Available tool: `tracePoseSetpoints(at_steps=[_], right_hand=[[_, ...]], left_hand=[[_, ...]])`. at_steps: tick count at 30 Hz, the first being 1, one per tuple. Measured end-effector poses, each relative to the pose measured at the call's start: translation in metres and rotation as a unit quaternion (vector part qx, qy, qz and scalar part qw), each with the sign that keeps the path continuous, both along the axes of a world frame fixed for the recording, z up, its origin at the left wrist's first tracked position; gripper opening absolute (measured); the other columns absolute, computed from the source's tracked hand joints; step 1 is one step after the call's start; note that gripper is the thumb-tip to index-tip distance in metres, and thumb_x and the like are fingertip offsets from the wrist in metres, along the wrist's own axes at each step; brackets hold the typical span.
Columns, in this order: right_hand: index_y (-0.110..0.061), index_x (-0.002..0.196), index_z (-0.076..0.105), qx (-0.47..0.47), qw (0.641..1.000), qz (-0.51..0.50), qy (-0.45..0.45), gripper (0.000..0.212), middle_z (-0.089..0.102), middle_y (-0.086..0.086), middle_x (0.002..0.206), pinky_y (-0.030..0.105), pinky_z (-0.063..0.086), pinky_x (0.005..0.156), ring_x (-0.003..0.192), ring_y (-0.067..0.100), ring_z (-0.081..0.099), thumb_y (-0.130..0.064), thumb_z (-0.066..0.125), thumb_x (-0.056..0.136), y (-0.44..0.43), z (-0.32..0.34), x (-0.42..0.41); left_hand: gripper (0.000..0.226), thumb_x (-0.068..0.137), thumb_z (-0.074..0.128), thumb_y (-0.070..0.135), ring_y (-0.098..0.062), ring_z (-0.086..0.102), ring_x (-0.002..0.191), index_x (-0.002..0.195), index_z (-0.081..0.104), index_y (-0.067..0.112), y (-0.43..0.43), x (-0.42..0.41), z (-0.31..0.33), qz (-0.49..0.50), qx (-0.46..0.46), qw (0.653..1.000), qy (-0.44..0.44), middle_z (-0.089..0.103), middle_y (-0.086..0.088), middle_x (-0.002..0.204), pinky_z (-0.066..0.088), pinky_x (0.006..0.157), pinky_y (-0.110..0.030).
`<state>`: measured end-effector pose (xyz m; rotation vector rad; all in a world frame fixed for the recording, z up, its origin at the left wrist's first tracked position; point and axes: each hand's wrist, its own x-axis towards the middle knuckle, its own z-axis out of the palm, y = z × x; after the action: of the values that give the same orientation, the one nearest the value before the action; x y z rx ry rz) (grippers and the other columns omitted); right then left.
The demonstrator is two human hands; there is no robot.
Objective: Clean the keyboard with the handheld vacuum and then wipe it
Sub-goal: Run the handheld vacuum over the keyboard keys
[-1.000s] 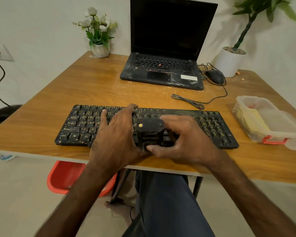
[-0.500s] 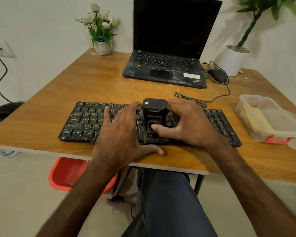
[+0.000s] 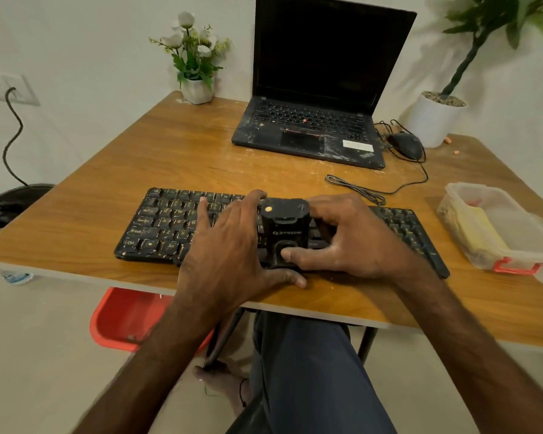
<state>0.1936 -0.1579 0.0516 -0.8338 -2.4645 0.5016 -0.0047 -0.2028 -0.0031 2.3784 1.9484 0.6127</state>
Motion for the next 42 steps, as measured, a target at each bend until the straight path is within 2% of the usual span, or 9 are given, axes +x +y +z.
tracePoseSetpoints(at_steps=[4, 9, 15, 21, 25, 28, 32, 37, 42], right_hand=[[-0.014, 0.116, 0.068, 0.104, 0.989, -0.101, 0.003, 0.056, 0.069, -0.007, 0.096, 0.041, 0.055, 0.069, 0.083, 0.010, 0.062, -0.056, 0.063, 0.078, 0.012, -0.003, 0.000], [-0.014, 0.112, 0.070, -0.079, 0.995, -0.014, 0.058, 0.043, 0.071, -0.007, 0.096, 0.035, 0.058, 0.067, 0.084, 0.011, 0.068, -0.032, 0.083, 0.075, -0.002, -0.005, 0.005], [-0.013, 0.117, 0.067, 0.094, 0.986, -0.139, 0.017, 0.054, 0.071, -0.004, 0.099, 0.033, 0.055, 0.069, 0.084, 0.014, 0.065, -0.052, 0.068, 0.079, 0.018, -0.008, 0.001], [-0.019, 0.113, 0.069, -0.055, 0.998, -0.024, 0.023, 0.047, 0.071, -0.006, 0.095, 0.041, 0.056, 0.067, 0.084, 0.014, 0.067, -0.046, 0.076, 0.076, 0.000, -0.006, 0.004], [-0.017, 0.122, 0.066, 0.047, 0.986, -0.159, 0.018, 0.061, 0.072, -0.003, 0.104, 0.041, 0.058, 0.071, 0.087, 0.013, 0.066, -0.056, 0.067, 0.075, 0.013, -0.004, 0.019], [-0.018, 0.119, 0.068, -0.003, 0.982, -0.181, 0.054, 0.054, 0.072, -0.004, 0.103, 0.041, 0.058, 0.070, 0.087, 0.012, 0.067, -0.048, 0.075, 0.075, 0.007, -0.006, 0.029], [-0.020, 0.115, 0.069, -0.038, 0.992, -0.116, 0.041, 0.051, 0.071, -0.009, 0.101, 0.036, 0.058, 0.073, 0.092, 0.008, 0.066, -0.049, 0.074, 0.074, -0.018, -0.013, 0.031], [-0.026, 0.111, 0.066, 0.012, 0.967, -0.240, 0.081, 0.040, 0.067, -0.015, 0.091, 0.010, 0.042, 0.058, 0.071, -0.007, 0.058, -0.042, 0.076, 0.075, -0.006, -0.011, 0.056], [-0.024, 0.115, 0.066, -0.026, 0.986, -0.147, 0.080, 0.044, 0.068, -0.019, 0.100, 0.009, 0.046, 0.069, 0.090, -0.002, 0.064, -0.035, 0.082, 0.076, -0.022, -0.015, 0.052]], left_hand=[[0.137, 0.051, 0.039, 0.106, -0.017, 0.044, 0.140, 0.152, 0.014, 0.017, -0.001, 0.001, 0.000, 0.003, 0.012, 1.000, -0.007, 0.047, -0.003, 0.151, 0.014, 0.120, -0.065], [0.137, 0.052, 0.039, 0.105, -0.015, 0.041, 0.142, 0.153, 0.014, 0.017, 0.000, 0.001, 0.000, -0.001, 0.005, 1.000, -0.015, 0.044, 0.000, 0.153, 0.012, 0.120, -0.065], [0.135, 0.052, 0.044, 0.104, -0.018, 0.044, 0.140, 0.151, 0.013, 0.018, -0.001, 0.002, 0.001, 0.005, 0.014, 1.000, -0.008, 0.047, -0.004, 0.150, 0.014, 0.120, -0.065], [0.134, 0.054, 0.039, 0.104, -0.017, 0.043, 0.141, 0.152, 0.015, 0.016, 0.000, 0.001, 0.000, -0.002, 0.012, 1.000, -0.011, 0.047, -0.002, 0.151, 0.013, 0.119, -0.066], [0.135, 0.053, 0.037, 0.106, -0.018, 0.045, 0.139, 0.151, 0.017, 0.015, -0.002, 0.002, 0.001, 0.006, 0.018, 1.000, -0.006, 0.048, -0.004, 0.150, 0.015, 0.119, -0.065], [0.135, 0.053, 0.037, 0.106, -0.018, 0.044, 0.140, 0.151, 0.016, 0.015, -0.002, 0.002, 0.002, 0.008, 0.016, 1.000, -0.001, 0.047, -0.005, 0.151, 0.015, 0.120, -0.065], [0.134, 0.054, 0.038, 0.104, -0.019, 0.045, 0.140, 0.151, 0.016, 0.014, -0.002, 0.003, 0.001, 0.009, 0.020, 1.000, 0.003, 0.048, -0.006, 0.150, 0.016, 0.120, -0.064], [0.134, 0.054, 0.034, 0.106, -0.019, 0.045, 0.140, 0.151, 0.017, 0.015, -0.002, 0.003, 0.002, 0.011, 0.018, 1.000, 0.002, 0.048, -0.005, 0.150, 0.015, 0.120, -0.065], [0.134, 0.054, 0.034, 0.106, -0.018, 0.044, 0.140, 0.151, 0.016, 0.016, -0.002, 0.003, 0.002, 0.011, 0.014, 1.000, 0.000, 0.047, -0.005, 0.150, 0.013, 0.120, -0.064]])
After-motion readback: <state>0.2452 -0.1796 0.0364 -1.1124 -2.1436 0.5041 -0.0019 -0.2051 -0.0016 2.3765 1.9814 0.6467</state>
